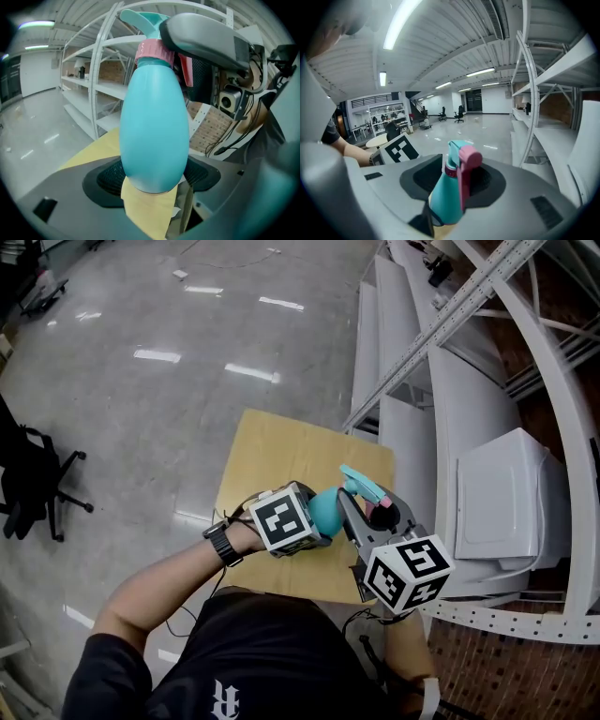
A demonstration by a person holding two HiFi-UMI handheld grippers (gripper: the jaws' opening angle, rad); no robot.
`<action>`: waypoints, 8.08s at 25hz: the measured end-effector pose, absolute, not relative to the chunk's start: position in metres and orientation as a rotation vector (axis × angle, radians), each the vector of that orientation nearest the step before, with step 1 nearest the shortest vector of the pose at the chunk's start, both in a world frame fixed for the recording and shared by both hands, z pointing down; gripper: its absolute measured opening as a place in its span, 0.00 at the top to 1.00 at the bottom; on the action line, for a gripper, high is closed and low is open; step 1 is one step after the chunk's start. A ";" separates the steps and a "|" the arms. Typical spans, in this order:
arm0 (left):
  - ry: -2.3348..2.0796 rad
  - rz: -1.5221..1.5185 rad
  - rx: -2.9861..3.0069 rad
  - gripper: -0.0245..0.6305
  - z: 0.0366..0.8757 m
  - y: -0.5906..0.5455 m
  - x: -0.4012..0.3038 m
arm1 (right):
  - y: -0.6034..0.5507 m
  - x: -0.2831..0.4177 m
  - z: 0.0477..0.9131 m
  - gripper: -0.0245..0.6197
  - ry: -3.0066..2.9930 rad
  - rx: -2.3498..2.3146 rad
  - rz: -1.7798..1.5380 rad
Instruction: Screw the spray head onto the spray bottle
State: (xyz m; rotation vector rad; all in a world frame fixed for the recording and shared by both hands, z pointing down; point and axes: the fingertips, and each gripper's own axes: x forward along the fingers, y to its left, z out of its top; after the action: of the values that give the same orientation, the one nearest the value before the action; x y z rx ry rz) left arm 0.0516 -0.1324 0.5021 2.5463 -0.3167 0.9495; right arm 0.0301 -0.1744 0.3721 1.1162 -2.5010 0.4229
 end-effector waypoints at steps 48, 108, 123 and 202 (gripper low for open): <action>0.112 1.027 2.601 0.37 0.467 -0.071 0.049 | -0.122 0.032 0.345 0.76 -2.720 0.405 0.579; -0.305 1.028 2.719 0.38 0.433 -0.133 0.039 | -0.148 0.030 0.292 0.79 -2.782 1.322 0.159; -0.359 0.998 2.931 0.38 0.405 -0.138 0.053 | -0.119 0.044 0.255 0.79 -2.944 1.232 -0.001; 0.508 0.957 2.807 0.38 0.385 -0.041 0.061 | -0.088 0.053 0.261 0.79 -3.067 -0.451 0.290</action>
State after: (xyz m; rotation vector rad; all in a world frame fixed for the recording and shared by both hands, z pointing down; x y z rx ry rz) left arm 0.0611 -0.0408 0.3849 2.8066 0.5078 0.9569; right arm 0.0533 -0.0882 0.2607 -0.4506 -3.0670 0.2899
